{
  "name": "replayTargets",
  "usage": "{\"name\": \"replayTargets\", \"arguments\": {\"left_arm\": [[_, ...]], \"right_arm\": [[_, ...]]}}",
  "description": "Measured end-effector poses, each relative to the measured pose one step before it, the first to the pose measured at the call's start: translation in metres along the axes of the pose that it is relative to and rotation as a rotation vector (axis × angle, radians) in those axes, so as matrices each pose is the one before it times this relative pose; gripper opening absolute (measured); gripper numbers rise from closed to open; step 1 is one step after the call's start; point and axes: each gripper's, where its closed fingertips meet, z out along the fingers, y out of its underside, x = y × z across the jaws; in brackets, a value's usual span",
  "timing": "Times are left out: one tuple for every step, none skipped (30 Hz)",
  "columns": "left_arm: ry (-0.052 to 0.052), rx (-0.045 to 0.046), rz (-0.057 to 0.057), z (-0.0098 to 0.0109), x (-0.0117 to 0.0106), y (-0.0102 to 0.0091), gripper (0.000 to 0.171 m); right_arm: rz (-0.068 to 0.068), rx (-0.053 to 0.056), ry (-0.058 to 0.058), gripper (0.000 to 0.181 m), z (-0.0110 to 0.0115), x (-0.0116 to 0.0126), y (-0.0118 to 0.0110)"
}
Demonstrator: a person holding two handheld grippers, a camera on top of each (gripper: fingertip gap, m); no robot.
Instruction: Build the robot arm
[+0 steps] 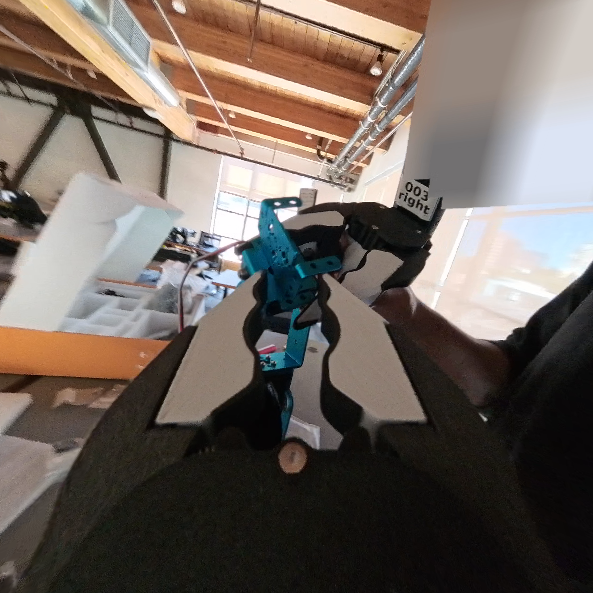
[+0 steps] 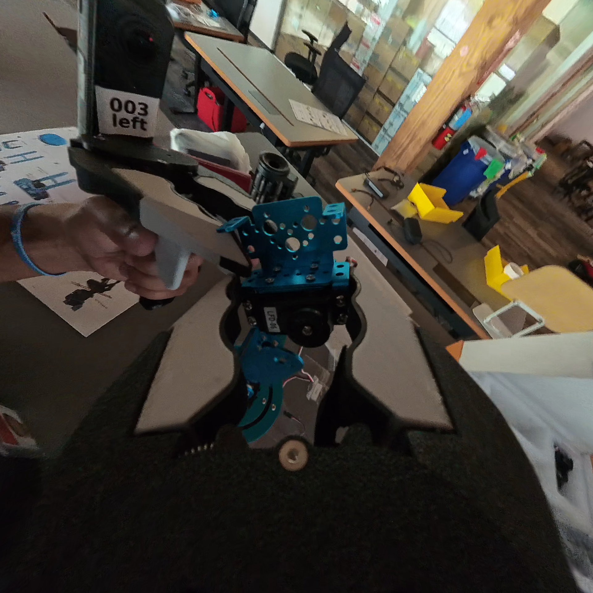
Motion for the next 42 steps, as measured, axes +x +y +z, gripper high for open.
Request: {"name": "replayTargets", "arguments": {"left_arm": [[-0.0217, 0.0071, 0.0449, -0.00037, 0.00269, -0.00234, 0.024], [-0.0526, 0.00785, 0.0437, -0.00092, -0.00283, -0.00305, 0.018], [-0.0494, -0.0002, 0.0363, -0.00062, -0.00378, -0.00212, 0.011], [-0.0219, -0.01494, 0.0249, 0.00102, -0.00077, 0.00062, 0.01], [-0.011, -0.01583, 0.0052, 0.00136, -0.00009, 0.0008, 0.01], [-0.0042, -0.01015, 0.0044, 0.00102, 0.00049, 0.00096, 0.01], [-0.0049, -0.01058, 0.0106, 0.00118, 0.00045, 0.00185, 0.01], [-0.0143, -0.00179, 0.0162, 0.00131, -0.00024, 0.00046, 0.009], [-0.0215, -0.00542, 0.0229, 0.00174, -0.00051, 0.0004, 0.009], [-0.0125, -0.01422, 0.0246, 0.00196, 0.00035, 0.0008, 0.008], [-0.0105, -0.02254, 0.0244, 0.00165, 0.00023, 0.00084, 0.008], [-0.0208, -0.02166, 0.0282, 0.00115, -0.00115, 0.00107, 0.007], [-0.0376, -0.01298, 0.0269, 0.0001, -0.00392, 0.0007, 0.003], [-0.0326, -0.00535, 0.0207, -0.00032, -0.00408, 0.00073, 0.0], [0.0041, 0.0027, -0.0065, -0.00024, 0.00016, -0.00004, 0.0], [0.0118, -0.00062, -0.0239, -0.00012, 0.00009, 0.00034, 0.0], [0.0061, 0.0018, -0.0146, -0.00055, -0.00014, -0.00012, 0.0], [-0.0011, 0.004, 0.0072, -0.00072, 0.00021, -0.0002, 0.0], [-0.0118, 0.00223, 0.0187, -0.00057, -0.00043, 0.00001, 0.0], [-0.0131, 0.00179, 0.009, -0.00029, -0.00029, -0.00041, 0.0], [-0.0082, -0.00115, 0.0016, 0.0, 0.00035, -0.00063, 0.0], [-0.003, -0.00402, 0.0058, 0.00047, 0.00059, -0.00042, 0.0], [-0.0037, -0.00055, 0.0079, 0.0, -0.00019, -0.00104, 0.0], [0.0012, -0.00046, 0.0044, 0.00007, 0.00034, -0.00104, 0.0], [-0.0004, -0.0027, 0.0023, 0.00024, 0.00022, -0.00077, 0.0], [-0.0045, -0.00421, 0.0075, 0.00015, 0.00029, -0.00058, 0.0], [-0.0075, -0.00313, 0.0147, 0.00017, 0.00068, -0.00079, 0.0], [-0.0109, -0.00439, 0.0211, 0.00009, 0.00075, -0.0009, 0.0], [-0.0136, -0.00534, 0.023, 0.00012, 0.00063, -0.00106, 0.0], [-0.011, -0.00793, 0.0202, 0.00051, 0.00091, -0.00047, 0.0], [-0.0103, -0.00863, 0.0181, 0.00025, 0.00048, -0.00041, 0.0], [-0.0132, -0.00905, 0.0133, -0.00012, -0.00018, -0.00029, 0.0], [-0.0095, -0.00992, 0.0071, -0.00029, 0.00024, -0.00014, 0.0], [-0.0113, -0.008, 0.0007, -0.00073, -0.00016, -0.00061, 0.0], [-0.0109, -0.00996, 0.0013, -0.00094, -0.00005, -0.00026, 0.0], [-0.0165, -0.01406, 0.0146, -0.00093, -0.00021, 0.00023, 0.0], [-0.0175, -0.01498, 0.0206, -0.00098, 0.00026, 0.00006, 0.0], [-0.0197, -0.02143, 0.0206, -0.00024, 0.00067, 0.00085, 0.0], [-0.0139, -0.0174, 0.029, -0.00006, 0.00227, 0.00011, 0.0], [-0.0162, -0.01957, 0.0303, -0.00019, 0.00191, -0.00012, 0.0], [-0.0177, -0.02154, 0.0293, -0.00018, 0.00091, -0.00017, 0.0], [-0.0135, -0.01754, 0.026, 0.0002, 0.00072, -0.00022, 0.0]], "right_arm": [[-0.0074, 0.0177, -0.0221, 0.064, 0.00166, -0.00361, -0.00313], [-0.0043, 0.0186, -0.0107, 0.065, 0.0012, -0.00161, -0.00346], [0.0055, 0.0006, -0.0028, 0.065, 0.00025, 0.00014, -0.00119], [0.0119, -0.0111, 0.0046, 0.065, -0.00057, 0.00107, 0.00071], [0.018, -0.0029, 0.0032, 0.065, -0.00062, 0.00029, 0.00139], [0.0172, 0.011, -0.0018, 0.065, -0.00078, -0.00008, 0.00127], [0.008, 0.013, -0.0027, 0.065, -0.00045, 0.00039, 0.00196], [-0.0006, 0.0219, 0.0004, 0.066, -0.00019, 0.00108, 0.00034], [0.0084, 0.0066, 0.0015, 0.066, -0.0004, 0.00131, 0.0009], [0.0095, 0.0025, 0.005, 0.066, -0.00118, 0.00134, 0.00115], [0.0105, 0.0079, 0.006, 0.066, -0.00056, 0.0009, 0.00134], [0.0152, 0.0163, 0.0029, 0.066, 0.00039, 0.00082, 0.00087], [0.0095, 0.0172, -0.0008, 0.066, 0.00124, 0.00038, 0.00067], [0.0034, 0.0104, -0.0086, 0.066, 0.00134, -0.00023, 0.00078], [0.0128, 0.0094, -0.0104, 0.066, 0.00041, -0.00026, -0.00011], [0.0204, 0.0038, -0.0122, 0.066, -0.0002, -0.00065, 0.00036], [0.0201, 0.0105, -0.0129, 0.066, -0.00148, -0.00087, -0.00051], [0.0177, 0.0111, -0.0102, 0.065, -0.00217, -0.0005, -0.00019], [0.0126, 0.0081, -0.0098, 0.064, -0.00269, -0.0001, 0.00098], [0.0073, 0.0071, -0.0093, 0.065, -0.00383, 0.00044, 0.00158], [0.0118, 0.0165, -0.0109, 0.065, -0.00569, 0.00078, 0.00024], [0.0167, 0.0282, -0.0182, 0.064, -0.00739, 0.00029, -0.0016], [0.0227, 0.029, -0.0307, 0.06, -0.0085, -0.00032, -0.00195], [0.0361, 0.0172, -0.0485, 0.049, -0.00821, -0.00109, -0.00077], [0.0562, -0.0059, -0.0529, 0.043, -0.00608, 0.00052, 0.00243], [0.0698, -0.02, -0.0733, 0.043, -0.00396, -0.00062, 0.00445], [0.0747, -0.0178, -0.0967, 0.049, -0.00229, -0.00351, 0.00401], [0.0629, -0.0116, -0.0963, 0.053, -0.0012, -0.00355, 0.00277], [0.0404, -0.0088, -0.0922, 0.052, 0.00001, -0.00392, 0.00273], [0.0259, -0.0138, -0.1003, 0.049, 0.00048, -0.00674, 0.00312], [0.0285, 0.0065, -0.0574, 0.05, 0.00094, -0.00145, -0.00042], [0.0121, 0.0028, -0.0372, 0.049, 0.00131, 0.00076, -0.00017], [-0.0053, 0.0007, -0.0283, 0.045, 0.00161, 0.00085, 0.00009], [-0.0093, 0.01, -0.0214, 0.041, 0.00126, 0.00135, -0.00108], [-0.0049, 0.0098, -0.0192, 0.035, 0.00034, 0.00178, -0.00146], [-0.0062, 0.0102, -0.0158, 0.027, -0.00027, 0.00198, -0.00154], [-0.0021, 0.0024, -0.0274, 0.028, 0.00075, -0.00026, -0.00004], [0.0082, -0.0063, -0.0314, 0.028, 0.00098, -0.00122, 0.00067], [0.002, -0.0099, -0.0319, 0.027, 0.00019, -0.00189, 0.0013], [-0.0032, -0.008, -0.0108, 0.023, -0.00023, 0.00083, 0.00076], [-0.0087, -0.0049, 0.0166, 0.011, -0.00077, 0.00486, 0.0003], [-0.0114, -0.0018, 0.0002, 0.008, -0.0006, 0.00266, 0.00016]]}}
